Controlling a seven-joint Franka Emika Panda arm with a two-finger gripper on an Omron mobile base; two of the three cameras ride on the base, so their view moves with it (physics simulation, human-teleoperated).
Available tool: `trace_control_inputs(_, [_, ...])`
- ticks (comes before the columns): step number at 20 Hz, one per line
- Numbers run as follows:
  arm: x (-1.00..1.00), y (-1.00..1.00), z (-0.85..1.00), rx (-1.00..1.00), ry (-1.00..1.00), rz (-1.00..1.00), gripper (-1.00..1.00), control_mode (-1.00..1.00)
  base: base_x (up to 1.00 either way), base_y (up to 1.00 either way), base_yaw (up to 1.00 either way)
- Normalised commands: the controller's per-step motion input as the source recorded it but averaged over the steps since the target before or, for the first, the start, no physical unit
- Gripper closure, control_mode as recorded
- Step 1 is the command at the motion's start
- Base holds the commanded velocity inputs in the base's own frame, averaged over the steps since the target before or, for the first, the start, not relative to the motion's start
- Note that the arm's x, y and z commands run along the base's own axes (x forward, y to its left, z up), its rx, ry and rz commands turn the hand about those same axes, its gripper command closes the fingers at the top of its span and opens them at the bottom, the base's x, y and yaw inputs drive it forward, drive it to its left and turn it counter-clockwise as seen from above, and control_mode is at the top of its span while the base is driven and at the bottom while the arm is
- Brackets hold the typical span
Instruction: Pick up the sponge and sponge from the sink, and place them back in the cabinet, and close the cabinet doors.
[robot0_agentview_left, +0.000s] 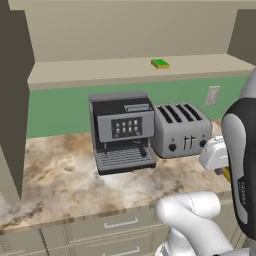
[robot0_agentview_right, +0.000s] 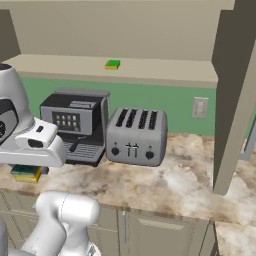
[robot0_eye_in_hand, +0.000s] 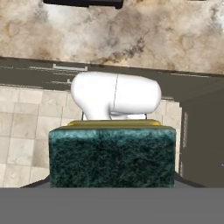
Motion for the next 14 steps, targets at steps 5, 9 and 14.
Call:
trace_control_inputs(5, [0.0,0.0,0.0,0.0,0.0,0.0,1.0,1.0,0.4,0.0,0.0])
trace_control_inputs(9, [0.0,0.0,0.0,0.0,0.0,0.0,1.0,1.0,0.12,0.0,0.0])
trace_control_inputs(14, [0.0,0.0,0.0,0.0,0.0,0.0,1.0,1.0,0.0,0.0,0.0])
